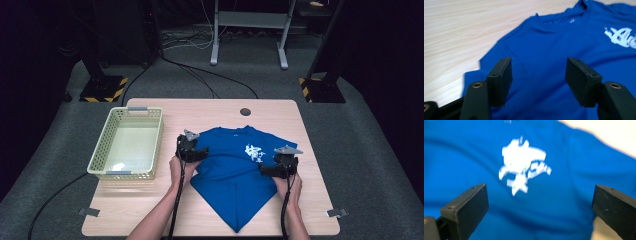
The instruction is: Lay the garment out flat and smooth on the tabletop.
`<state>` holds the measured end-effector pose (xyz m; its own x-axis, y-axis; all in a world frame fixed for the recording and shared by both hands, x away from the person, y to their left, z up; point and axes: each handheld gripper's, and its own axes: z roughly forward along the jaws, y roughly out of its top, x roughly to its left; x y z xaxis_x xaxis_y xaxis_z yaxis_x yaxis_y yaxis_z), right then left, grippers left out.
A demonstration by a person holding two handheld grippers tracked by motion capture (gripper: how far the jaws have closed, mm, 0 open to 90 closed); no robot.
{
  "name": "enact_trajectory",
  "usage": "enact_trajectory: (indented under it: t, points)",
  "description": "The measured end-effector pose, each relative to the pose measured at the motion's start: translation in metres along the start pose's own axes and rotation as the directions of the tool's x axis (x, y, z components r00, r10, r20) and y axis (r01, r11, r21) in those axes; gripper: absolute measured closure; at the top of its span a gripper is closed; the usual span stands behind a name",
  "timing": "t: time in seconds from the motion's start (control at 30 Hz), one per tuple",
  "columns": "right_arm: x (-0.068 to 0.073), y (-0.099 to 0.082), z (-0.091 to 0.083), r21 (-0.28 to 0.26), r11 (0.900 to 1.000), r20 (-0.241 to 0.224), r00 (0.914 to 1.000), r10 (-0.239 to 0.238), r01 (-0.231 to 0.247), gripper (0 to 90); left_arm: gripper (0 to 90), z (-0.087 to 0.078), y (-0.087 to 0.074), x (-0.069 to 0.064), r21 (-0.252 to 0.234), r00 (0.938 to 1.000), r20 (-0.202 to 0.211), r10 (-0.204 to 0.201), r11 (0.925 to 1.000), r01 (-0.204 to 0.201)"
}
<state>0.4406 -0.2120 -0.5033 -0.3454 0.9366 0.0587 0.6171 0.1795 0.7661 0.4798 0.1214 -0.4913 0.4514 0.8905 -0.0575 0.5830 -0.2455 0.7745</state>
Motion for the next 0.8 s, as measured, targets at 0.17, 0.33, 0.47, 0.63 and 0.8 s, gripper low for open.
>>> enact_trajectory:
  t: [0.17,0.33,0.47,0.63,0.8]
  points:
    - [-0.009,0.023,0.016,0.052,0.9986,0.013,0.9999,0.011,-0.012,0.1,30.9,0.016,-0.01,0.01,0.081,0.9988,-0.031,-0.039,0.9959,0.041]
    - [-0.012,0.022,0.039,0.149,0.9888,0.031,0.9995,-0.005,0.0,0.0,27.5,0.016,-0.018,0.027,0.097,0.9949,-0.068,-0.074,0.992,0.081]
    - [-0.018,0.019,0.043,0.165,0.986,0.031,0.9993,0.02,-0.025,0.0,26.4,0.016,-0.019,0.037,0.09,0.9926,-0.101,-0.068,0.993,0.077]
    - [-0.018,0.02,0.043,0.195,0.9808,0.041,0.9992,-0.002,-0.006,0.0,24.9,0.019,-0.019,0.043,0.075,0.9913,-0.118,-0.058,0.9949,0.067]
    - [-0.022,0.022,0.035,0.155,0.9878,0.046,0.9989,0.009,-0.016,0.0,19.1,0.011,-0.019,0.04,0.051,0.9902,-0.112,-0.082,0.9948,0.088]
